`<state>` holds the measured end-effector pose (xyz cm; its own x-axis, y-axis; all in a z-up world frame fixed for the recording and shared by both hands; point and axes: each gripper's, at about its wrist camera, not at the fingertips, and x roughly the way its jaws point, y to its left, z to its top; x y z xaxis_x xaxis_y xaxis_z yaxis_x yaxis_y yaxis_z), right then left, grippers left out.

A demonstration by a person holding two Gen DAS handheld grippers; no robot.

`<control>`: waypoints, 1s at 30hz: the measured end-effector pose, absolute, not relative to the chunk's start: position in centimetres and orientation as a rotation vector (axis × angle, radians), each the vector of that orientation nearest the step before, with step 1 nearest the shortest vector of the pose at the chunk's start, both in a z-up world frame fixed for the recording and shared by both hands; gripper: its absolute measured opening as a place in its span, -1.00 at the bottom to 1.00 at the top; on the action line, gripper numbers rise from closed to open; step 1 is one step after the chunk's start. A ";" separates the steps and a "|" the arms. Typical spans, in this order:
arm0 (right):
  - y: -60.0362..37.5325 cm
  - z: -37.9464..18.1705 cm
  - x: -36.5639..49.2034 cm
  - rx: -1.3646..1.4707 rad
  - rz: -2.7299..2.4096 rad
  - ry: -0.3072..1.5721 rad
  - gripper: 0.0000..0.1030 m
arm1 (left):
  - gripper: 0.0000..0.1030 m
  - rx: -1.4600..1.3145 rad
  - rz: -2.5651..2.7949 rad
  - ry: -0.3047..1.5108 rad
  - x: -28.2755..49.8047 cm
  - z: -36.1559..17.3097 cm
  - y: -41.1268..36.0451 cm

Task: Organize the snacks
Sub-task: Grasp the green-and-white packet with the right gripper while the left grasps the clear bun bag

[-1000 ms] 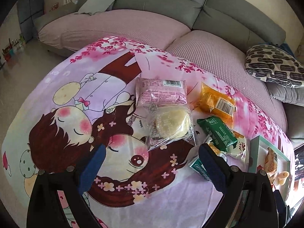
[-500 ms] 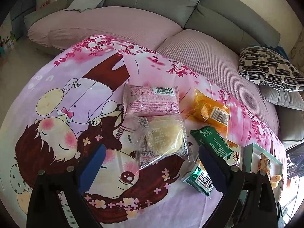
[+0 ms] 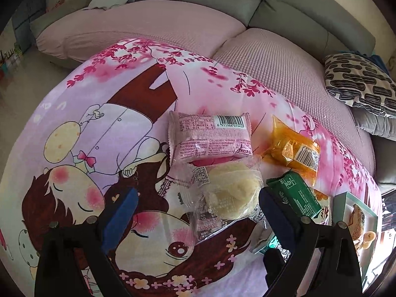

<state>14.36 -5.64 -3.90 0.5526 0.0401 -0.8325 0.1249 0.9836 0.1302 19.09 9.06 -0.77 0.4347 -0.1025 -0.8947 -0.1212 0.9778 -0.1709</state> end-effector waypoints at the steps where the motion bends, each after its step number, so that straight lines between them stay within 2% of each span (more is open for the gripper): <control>1: -5.6 -4.1 14.6 0.189 -0.051 0.991 1.00 | 0.91 -0.223 0.005 1.134 19.3 -1.0 8.8; 11: -5.3 -6.2 15.6 0.203 -0.081 1.056 0.99 | 0.91 -0.243 -0.034 1.192 19.9 -2.7 8.1; 13: -5.3 -6.2 15.6 0.186 -0.088 1.054 0.92 | 0.91 -0.244 -0.033 1.195 19.9 -2.8 8.2; 16: -5.3 -6.0 15.4 0.192 -0.081 1.052 0.72 | 0.90 -0.240 -0.036 1.199 19.8 -3.0 8.1; 17: -5.3 -6.0 15.3 0.198 -0.078 1.052 0.63 | 0.86 -0.242 -0.040 1.201 19.8 -3.0 8.1; 19: -5.4 -5.9 15.0 0.201 -0.079 1.049 0.59 | 0.79 -0.252 -0.054 1.204 19.9 -3.1 8.1; 23: -5.7 -5.6 14.7 0.219 -0.065 1.046 0.49 | 0.49 -0.278 -0.080 1.211 19.7 -3.1 8.0; 25: -5.9 -5.5 14.5 0.236 -0.058 1.048 0.45 | 0.46 -0.266 -0.083 1.210 19.6 -3.0 7.9; 27: -6.2 -5.4 14.2 0.251 -0.056 1.047 0.31 | 0.43 -0.264 -0.086 1.211 19.4 -2.9 7.8; 30: -6.3 -5.2 13.7 0.250 -0.057 1.047 0.28 | 0.40 -0.258 -0.083 1.210 19.1 -2.7 7.8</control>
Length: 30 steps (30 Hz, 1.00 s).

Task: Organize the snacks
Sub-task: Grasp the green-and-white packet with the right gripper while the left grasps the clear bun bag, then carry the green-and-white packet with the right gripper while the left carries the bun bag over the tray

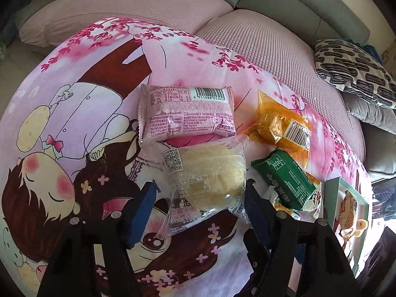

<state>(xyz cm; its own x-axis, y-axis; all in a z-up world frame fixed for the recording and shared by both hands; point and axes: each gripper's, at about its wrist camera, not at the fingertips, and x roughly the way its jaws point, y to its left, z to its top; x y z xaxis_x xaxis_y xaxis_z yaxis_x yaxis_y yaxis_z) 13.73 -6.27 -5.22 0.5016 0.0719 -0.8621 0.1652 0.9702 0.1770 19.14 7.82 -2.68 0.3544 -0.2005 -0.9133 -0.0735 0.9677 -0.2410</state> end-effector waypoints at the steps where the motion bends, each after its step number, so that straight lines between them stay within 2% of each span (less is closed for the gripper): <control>1: -6.3 -5.2 13.6 0.250 -0.058 1.047 0.27 | 0.39 -0.254 -0.084 1.210 19.1 -2.6 7.8; 30: -9.5 0.4 6.1 0.282 -0.089 0.946 0.23 | 0.36 -0.222 -0.152 1.108 13.4 1.6 6.7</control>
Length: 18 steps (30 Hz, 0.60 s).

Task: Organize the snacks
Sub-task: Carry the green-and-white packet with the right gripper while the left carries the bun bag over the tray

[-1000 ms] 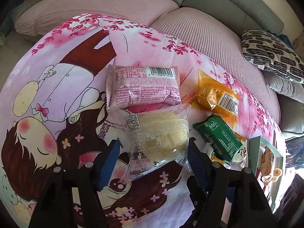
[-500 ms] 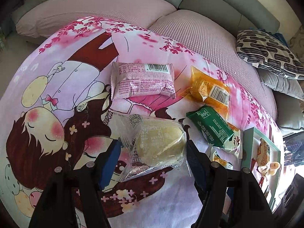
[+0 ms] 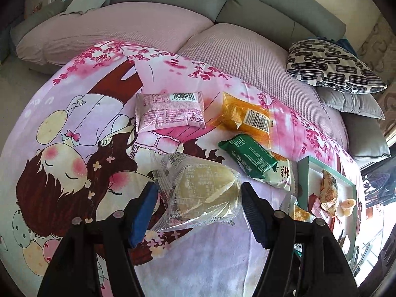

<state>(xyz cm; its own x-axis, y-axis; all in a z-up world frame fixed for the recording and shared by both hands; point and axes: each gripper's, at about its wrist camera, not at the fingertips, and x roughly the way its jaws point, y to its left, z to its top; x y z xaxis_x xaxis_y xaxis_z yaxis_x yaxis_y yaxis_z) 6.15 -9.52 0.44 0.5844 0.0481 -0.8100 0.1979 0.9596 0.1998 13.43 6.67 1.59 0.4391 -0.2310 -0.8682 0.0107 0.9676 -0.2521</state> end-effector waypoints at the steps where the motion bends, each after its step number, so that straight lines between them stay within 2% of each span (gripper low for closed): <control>1: -9.7 0.6 6.0 0.282 -0.090 0.943 0.23 | 0.36 -0.222 -0.155 1.104 13.3 1.8 6.6; 18: -12.8 2.2 4.7 0.301 -0.123 0.876 0.23 | 0.36 -0.214 -0.205 1.041 12.2 4.1 4.1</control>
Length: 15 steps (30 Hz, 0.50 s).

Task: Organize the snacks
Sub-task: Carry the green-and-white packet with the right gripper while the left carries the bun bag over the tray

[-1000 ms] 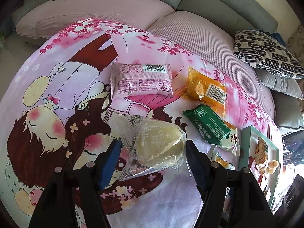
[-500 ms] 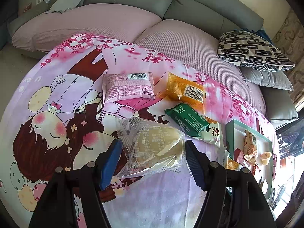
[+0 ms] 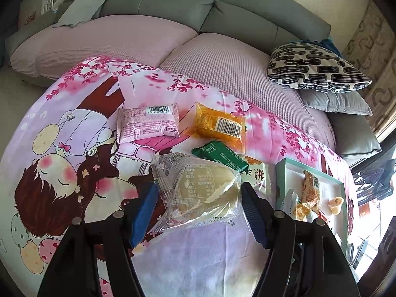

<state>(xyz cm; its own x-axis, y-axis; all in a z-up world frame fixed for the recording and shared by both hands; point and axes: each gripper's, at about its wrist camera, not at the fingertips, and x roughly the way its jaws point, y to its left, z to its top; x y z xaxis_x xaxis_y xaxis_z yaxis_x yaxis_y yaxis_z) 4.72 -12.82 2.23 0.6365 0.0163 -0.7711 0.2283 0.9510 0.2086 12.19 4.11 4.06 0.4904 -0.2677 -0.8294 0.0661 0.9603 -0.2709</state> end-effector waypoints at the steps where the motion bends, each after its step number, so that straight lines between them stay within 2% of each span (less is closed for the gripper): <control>1: -13.0 2.4 4.6 0.303 -0.125 0.868 0.23 | 0.36 -0.213 -0.211 1.036 12.1 4.2 3.9; 15: -20.0 3.9 2.6 0.389 -0.258 0.811 0.23 | 0.36 -0.177 -0.356 0.985 9.9 6.3 -1.8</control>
<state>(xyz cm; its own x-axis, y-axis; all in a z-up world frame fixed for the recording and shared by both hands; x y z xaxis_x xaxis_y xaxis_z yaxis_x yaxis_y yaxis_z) 2.62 -20.01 3.93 0.6638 -0.0757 -0.7441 0.3683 0.8989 0.2372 9.91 -1.80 6.34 0.5011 -0.3722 -0.7813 0.2139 0.9280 -0.3049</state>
